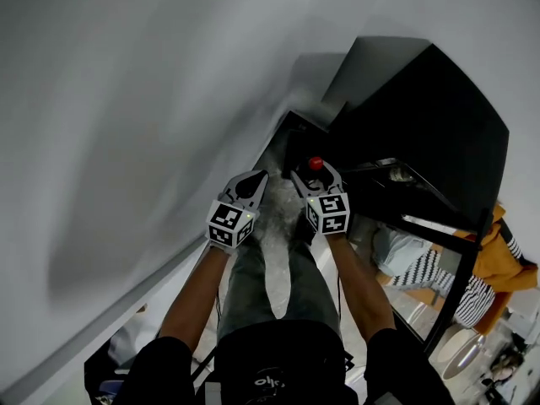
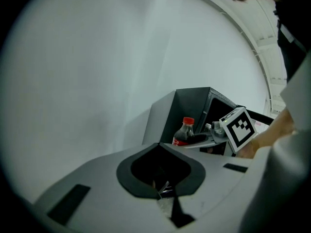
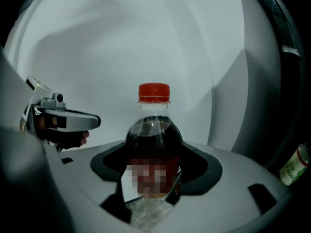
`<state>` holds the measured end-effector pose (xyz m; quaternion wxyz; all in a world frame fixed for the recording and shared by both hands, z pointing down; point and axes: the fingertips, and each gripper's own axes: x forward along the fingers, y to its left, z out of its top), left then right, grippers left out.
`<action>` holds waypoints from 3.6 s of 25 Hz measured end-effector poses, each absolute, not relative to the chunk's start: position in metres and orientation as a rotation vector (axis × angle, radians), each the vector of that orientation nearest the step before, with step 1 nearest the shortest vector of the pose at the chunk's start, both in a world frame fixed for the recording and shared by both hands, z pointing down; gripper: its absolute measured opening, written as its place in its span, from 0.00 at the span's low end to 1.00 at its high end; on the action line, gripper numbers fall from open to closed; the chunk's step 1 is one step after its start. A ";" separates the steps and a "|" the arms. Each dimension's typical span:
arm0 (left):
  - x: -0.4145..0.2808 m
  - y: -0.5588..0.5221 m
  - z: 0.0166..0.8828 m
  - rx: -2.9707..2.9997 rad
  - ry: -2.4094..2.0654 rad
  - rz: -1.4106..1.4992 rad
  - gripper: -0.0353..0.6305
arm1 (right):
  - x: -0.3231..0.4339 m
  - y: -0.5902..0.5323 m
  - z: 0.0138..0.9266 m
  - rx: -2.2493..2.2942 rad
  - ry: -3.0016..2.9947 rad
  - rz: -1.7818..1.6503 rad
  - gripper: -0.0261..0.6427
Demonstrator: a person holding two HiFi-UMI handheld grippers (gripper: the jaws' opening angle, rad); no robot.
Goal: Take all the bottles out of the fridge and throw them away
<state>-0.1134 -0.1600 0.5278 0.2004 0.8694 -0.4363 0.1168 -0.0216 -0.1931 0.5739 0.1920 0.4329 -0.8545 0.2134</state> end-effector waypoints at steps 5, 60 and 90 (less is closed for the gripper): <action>-0.117 -0.166 0.559 2.404 -1.213 0.308 0.06 | -0.015 -0.205 0.617 1.240 -2.372 0.648 0.49; -0.087 -0.219 0.878 2.452 -0.988 0.432 0.06 | 0.038 -0.224 1.068 1.420 -1.859 0.940 0.43; 0.007 -0.110 0.474 2.698 -0.771 0.361 0.06 | 0.122 -0.072 0.484 1.926 -2.152 0.658 0.05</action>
